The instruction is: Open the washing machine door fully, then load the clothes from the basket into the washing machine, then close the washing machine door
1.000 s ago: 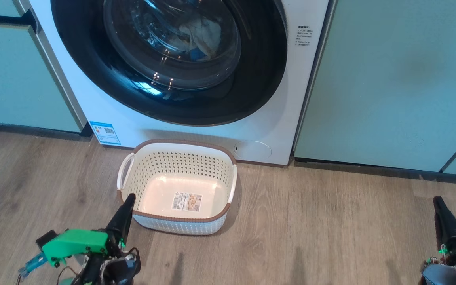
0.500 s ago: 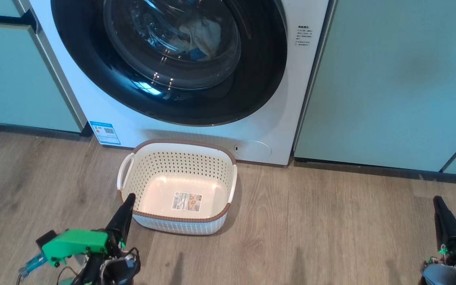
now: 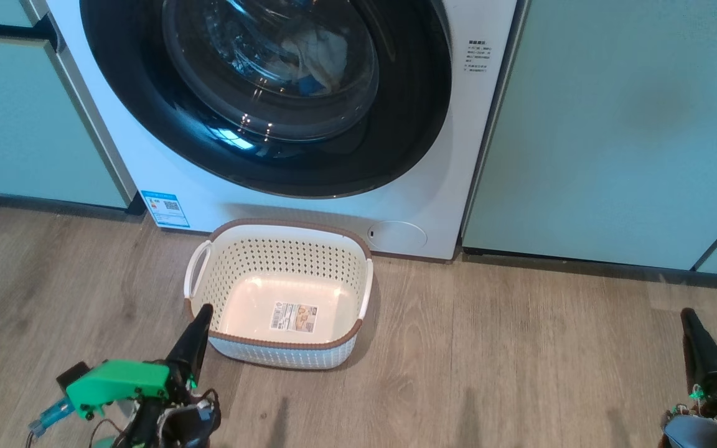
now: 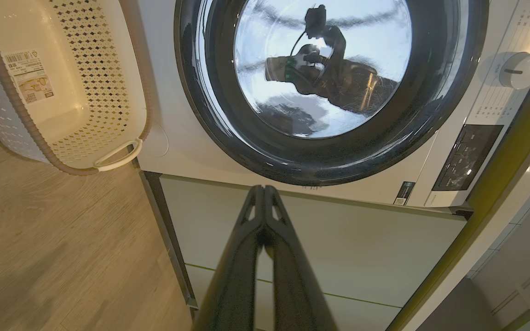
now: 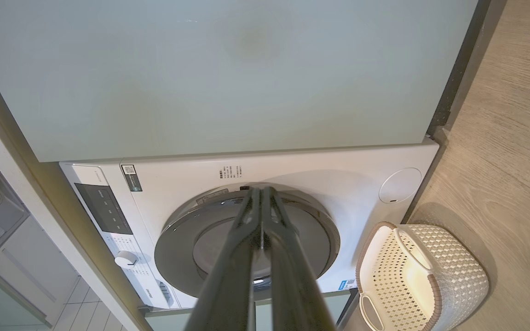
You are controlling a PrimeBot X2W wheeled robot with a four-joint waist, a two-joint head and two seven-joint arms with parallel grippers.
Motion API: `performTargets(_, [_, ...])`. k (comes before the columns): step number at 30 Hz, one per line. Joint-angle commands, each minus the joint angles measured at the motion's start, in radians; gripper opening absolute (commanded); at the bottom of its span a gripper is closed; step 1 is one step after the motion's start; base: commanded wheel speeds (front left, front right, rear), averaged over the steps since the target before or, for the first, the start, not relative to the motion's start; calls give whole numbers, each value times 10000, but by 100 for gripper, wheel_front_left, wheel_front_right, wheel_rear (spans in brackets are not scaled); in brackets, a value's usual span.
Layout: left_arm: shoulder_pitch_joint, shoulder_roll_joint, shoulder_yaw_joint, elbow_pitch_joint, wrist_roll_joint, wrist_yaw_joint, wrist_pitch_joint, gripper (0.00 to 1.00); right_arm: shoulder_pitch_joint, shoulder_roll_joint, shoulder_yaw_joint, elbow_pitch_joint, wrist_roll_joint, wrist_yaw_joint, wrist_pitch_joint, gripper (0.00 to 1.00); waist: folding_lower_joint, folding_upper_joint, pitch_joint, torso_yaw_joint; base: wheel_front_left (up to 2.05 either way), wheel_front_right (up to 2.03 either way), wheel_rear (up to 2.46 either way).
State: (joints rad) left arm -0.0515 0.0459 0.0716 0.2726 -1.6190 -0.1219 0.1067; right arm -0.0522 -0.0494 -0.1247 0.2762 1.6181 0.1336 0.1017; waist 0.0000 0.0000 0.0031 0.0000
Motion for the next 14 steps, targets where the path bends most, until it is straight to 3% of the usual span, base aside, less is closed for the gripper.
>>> performTargets(1, [-564,59,410,-275,95,-88,56,0,-552,-51,160,-317,-53,-29,74,0,0,0,0,0,0,0,0])
performTargets(14, [-564,55,415,-275,99,-88,60,0,-553,-43,148,-317,-63,-29,84,0,0,0,0,0,0,0,0])
